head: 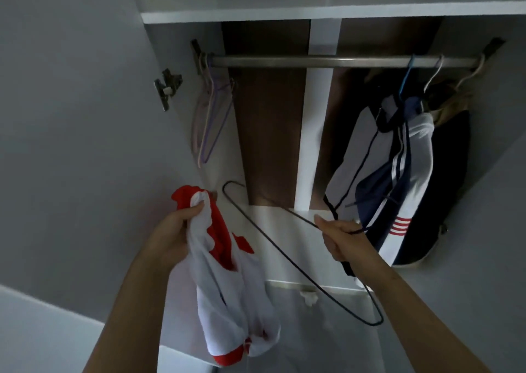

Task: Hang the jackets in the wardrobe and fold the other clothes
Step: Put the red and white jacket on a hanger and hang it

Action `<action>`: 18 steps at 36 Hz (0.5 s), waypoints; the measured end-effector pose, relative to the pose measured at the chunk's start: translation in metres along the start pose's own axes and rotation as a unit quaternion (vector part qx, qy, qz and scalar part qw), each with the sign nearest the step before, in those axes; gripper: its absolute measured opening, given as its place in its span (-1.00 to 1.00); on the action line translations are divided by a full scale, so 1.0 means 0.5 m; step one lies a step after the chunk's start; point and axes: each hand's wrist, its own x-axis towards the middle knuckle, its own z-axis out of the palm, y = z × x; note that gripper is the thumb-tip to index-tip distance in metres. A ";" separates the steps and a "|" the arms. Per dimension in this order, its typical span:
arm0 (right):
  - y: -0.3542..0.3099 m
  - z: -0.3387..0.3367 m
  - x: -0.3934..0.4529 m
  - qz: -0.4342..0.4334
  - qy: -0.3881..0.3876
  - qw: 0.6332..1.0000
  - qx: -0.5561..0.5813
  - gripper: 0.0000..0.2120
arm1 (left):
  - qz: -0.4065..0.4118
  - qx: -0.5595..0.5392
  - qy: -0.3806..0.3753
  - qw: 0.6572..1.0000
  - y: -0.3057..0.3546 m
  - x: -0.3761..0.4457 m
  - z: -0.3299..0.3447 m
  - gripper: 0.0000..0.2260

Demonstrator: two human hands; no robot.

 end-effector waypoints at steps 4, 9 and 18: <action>0.001 -0.010 -0.006 0.028 -0.049 0.997 0.043 -0.47 | 0.025 0.002 0.041 0.999 -0.001 -0.022 0.006 -0.79; -0.001 -0.006 -0.016 -0.008 -0.138 0.990 -0.022 -0.41 | 0.084 0.039 0.011 0.996 -0.012 -0.076 0.066 -0.74; -0.033 0.054 0.003 -0.070 -0.097 0.992 -0.049 -0.42 | 0.128 0.162 -0.084 0.975 -0.074 -0.164 0.210 -0.57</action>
